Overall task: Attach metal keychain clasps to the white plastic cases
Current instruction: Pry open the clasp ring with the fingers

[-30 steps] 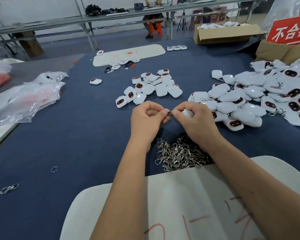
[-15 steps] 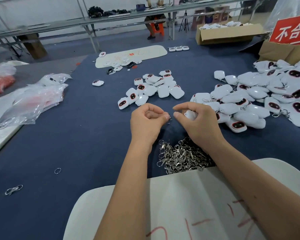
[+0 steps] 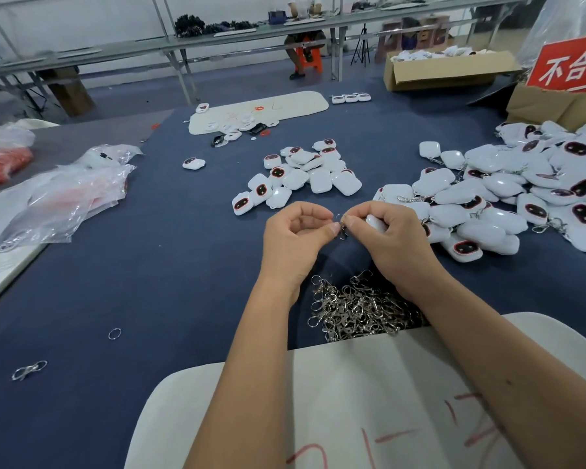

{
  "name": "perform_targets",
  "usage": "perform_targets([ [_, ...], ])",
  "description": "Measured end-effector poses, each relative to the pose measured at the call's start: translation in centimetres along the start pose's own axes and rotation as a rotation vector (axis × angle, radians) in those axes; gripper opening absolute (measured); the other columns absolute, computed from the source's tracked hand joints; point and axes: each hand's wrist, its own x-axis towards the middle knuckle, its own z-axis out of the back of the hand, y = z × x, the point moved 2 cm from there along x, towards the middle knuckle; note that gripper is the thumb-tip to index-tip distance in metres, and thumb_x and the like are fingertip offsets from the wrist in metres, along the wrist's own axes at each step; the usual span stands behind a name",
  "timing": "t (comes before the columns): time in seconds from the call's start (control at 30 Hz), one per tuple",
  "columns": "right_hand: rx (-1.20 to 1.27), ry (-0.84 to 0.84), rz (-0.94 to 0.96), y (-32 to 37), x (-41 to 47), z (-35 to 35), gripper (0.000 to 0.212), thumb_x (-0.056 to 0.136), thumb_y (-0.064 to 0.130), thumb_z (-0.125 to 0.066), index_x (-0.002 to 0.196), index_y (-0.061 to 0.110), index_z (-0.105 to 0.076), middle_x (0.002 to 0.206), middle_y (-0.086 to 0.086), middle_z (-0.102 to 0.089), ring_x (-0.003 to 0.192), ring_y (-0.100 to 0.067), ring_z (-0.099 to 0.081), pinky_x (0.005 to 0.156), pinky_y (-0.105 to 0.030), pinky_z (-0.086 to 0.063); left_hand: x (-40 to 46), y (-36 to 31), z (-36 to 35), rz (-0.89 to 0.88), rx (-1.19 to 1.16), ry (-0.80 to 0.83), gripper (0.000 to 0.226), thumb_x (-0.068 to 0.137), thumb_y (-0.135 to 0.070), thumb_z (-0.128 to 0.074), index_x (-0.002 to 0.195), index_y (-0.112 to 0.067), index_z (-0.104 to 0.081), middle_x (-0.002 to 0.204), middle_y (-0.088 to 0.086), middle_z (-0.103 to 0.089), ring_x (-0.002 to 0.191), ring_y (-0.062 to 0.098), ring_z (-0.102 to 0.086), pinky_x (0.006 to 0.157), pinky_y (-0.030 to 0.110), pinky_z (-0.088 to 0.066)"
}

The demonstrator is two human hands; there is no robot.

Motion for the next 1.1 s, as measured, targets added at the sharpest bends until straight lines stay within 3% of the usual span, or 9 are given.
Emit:
perform_targets([
  [0.07, 0.054, -0.005, -0.016, -0.2, 0.1, 0.1, 0.013, 0.095, 0.016, -0.07, 0.085, 0.019, -0.077, 0.085, 0.002, -0.077, 0.079, -0.006, -0.065, 0.077, -0.028, -0.054, -0.1, -0.1, -0.2, -0.011, 0.025, 0.029, 0.013, 0.084, -0.001, -0.079, 0.083, -0.014, -0.077, 0.077, 0.0, -0.073, 0.077, 0.012, -0.067, 0.075, 0.026, -0.054],
  [0.2, 0.093, 0.005, -0.013, -0.3, 0.1, 0.2, 0.011, 0.093, 0.02, -0.069, 0.086, 0.022, -0.077, 0.087, 0.005, -0.077, 0.081, -0.005, -0.066, 0.077, -0.025, -0.054, -0.1, -0.2, -0.4, -0.043, 0.037, 0.031, 0.009, 0.086, -0.003, -0.079, 0.084, -0.012, -0.078, 0.079, 0.002, -0.076, 0.074, 0.008, -0.066, 0.073, 0.024, -0.054],
  [0.37, 0.081, 0.016, -0.022, -0.4, 0.2, 0.1, 0.011, 0.091, 0.025, -0.069, 0.085, 0.022, -0.077, 0.086, 0.004, -0.076, 0.08, -0.006, -0.065, 0.079, -0.033, -0.055, -0.2, -0.3, -0.3, -0.07, 0.04, 0.029, 0.009, 0.086, -0.004, -0.077, 0.084, -0.012, -0.078, 0.084, 0.008, -0.077, 0.078, 0.013, -0.067, 0.076, 0.028, -0.055],
  [0.5, 0.066, 0.044, -0.002, -0.3, 0.1, 0.1, 0.014, 0.094, 0.019, -0.069, 0.083, 0.024, -0.075, 0.08, 0.012, -0.073, 0.078, -0.004, -0.063, 0.077, -0.029, -0.05, -0.2, -0.4, -0.2, -0.106, 0.109, 0.016, 0.009, 0.086, -0.005, -0.076, 0.082, -0.013, -0.077, 0.083, 0.006, -0.076, 0.079, 0.021, -0.07, 0.083, 0.037, -0.06],
  [0.57, -0.007, 0.025, 0.051, -0.1, 0.0, 0.0, 0.013, 0.095, 0.016, -0.07, 0.089, 0.026, -0.076, 0.085, 0.014, -0.074, 0.085, -0.005, -0.066, 0.083, -0.027, -0.05, -0.2, -0.4, -0.2, -0.152, 0.195, -0.008, 0.01, 0.085, -0.009, -0.076, 0.08, -0.017, -0.076, 0.078, 0.0, -0.075, 0.076, 0.021, -0.068, 0.077, 0.031, -0.059],
  [0.7, -0.137, -0.032, 0.151, 0.4, -0.2, -0.5, 0.015, 0.091, 0.01, -0.072, 0.088, 0.023, -0.077, 0.085, 0.012, -0.074, 0.09, -0.007, -0.067, 0.084, -0.019, -0.048, -0.4, -0.5, -0.4, -0.234, 0.344, -0.047, 0.015, 0.083, -0.007, -0.075, 0.076, -0.02, -0.075, 0.073, -0.013, -0.071, 0.067, -0.001, -0.061, 0.064, 0.01, -0.046],
  [0.97, -0.333, -0.071, 0.271, 0.5, -0.4, -0.5, 0.009, 0.088, 0.014, -0.076, 0.086, 0.022, -0.079, 0.08, 0.009, -0.068, 0.082, -0.012, -0.063, 0.081, -0.039, -0.051, -0.4, -0.4, -0.3, -0.244, 0.388, -0.06, 0.014, 0.085, -0.006, -0.073, 0.078, -0.018, -0.072, 0.077, -0.009, -0.071, 0.073, -0.001, -0.061, 0.066, 0.007, -0.043],
  [1.1, -0.426, -0.088, 0.3, 0.6, -0.4, -0.7, 0.008, 0.089, 0.018, -0.076, 0.089, 0.024, -0.081, 0.081, 0.006, -0.068, 0.082, -0.015, -0.063, 0.08, -0.04, -0.05, -0.3, -0.2, -0.3, -0.233, 0.388, -0.042, 0.017, 0.088, -0.005, -0.071, 0.078, -0.019, -0.072, 0.078, -0.009, -0.071, 0.074, -0.001, -0.06, 0.068, 0.008, -0.044],
])
